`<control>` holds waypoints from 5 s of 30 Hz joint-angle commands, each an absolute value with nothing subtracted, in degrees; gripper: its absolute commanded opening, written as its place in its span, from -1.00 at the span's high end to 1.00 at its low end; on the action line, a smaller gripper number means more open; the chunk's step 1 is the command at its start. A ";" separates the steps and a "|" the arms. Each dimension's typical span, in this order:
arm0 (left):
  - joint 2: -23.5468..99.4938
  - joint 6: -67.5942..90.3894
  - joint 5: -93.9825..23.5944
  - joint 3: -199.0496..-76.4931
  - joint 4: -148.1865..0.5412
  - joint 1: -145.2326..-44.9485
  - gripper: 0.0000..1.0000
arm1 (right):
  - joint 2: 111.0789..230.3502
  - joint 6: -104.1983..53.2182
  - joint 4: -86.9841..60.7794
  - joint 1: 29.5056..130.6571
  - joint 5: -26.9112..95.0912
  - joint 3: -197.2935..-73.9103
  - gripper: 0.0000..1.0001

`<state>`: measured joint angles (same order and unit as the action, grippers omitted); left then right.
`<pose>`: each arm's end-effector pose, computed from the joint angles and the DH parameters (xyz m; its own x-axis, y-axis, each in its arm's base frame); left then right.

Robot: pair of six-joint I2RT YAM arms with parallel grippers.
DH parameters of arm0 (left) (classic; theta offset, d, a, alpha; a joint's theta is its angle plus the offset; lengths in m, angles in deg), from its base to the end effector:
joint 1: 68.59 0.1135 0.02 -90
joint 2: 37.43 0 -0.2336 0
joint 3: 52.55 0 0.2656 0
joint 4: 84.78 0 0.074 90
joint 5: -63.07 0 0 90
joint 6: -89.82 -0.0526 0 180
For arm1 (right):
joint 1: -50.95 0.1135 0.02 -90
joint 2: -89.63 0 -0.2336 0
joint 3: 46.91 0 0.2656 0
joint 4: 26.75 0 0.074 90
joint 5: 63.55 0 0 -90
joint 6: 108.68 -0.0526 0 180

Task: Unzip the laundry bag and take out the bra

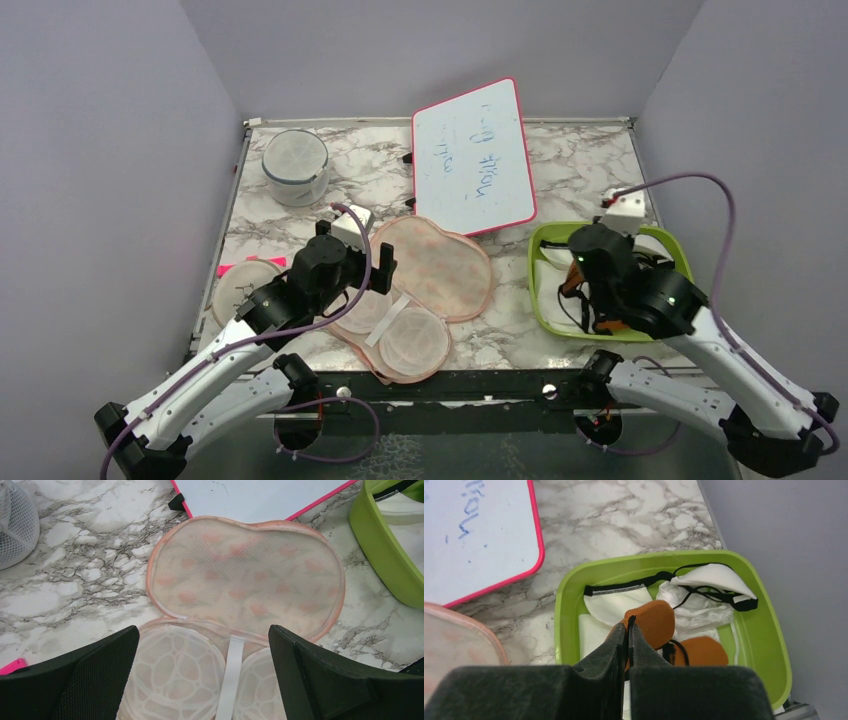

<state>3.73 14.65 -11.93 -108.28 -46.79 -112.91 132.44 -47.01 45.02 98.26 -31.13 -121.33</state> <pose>0.1638 -0.1410 0.2845 -0.4041 0.0491 -0.9134 0.4153 0.8995 -0.1354 0.1363 0.0823 0.3455 -0.3643 -0.0197 -0.9311 0.2457 0.9623 -0.1165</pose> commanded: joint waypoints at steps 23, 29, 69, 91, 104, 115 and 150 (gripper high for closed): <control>3.39 14.41 -11.78 -108.15 -47.66 -112.89 -0.98 | 150.38 -47.52 12.24 75.65 -5.04 -101.67 0.98; 3.87 14.41 -11.88 -108.14 -47.65 -112.89 -0.98 | 149.07 -46.92 14.85 75.65 -5.03 -104.11 0.54; 3.73 14.58 -11.47 -108.08 -47.56 -112.89 -0.98 | 165.64 -35.35 0.85 86.63 27.37 -103.41 -0.82; 3.22 14.85 -10.61 -108.14 -47.21 -113.06 -0.98 | 169.43 -44.76 -18.66 88.83 41.62 -97.71 0.06; 1.48 15.25 -8.32 -108.23 -46.81 -113.40 -0.98 | 161.40 -36.54 -7.15 88.79 37.52 -113.47 0.98; -2.08 15.96 -5.15 -108.14 -46.26 -113.42 -0.98 | 163.00 -26.13 -1.02 90.46 42.75 -118.00 0.98; -6.76 17.00 -2.11 -107.78 -45.53 -113.50 -0.98 | 167.23 -40.57 -3.73 116.76 29.00 -109.70 -0.61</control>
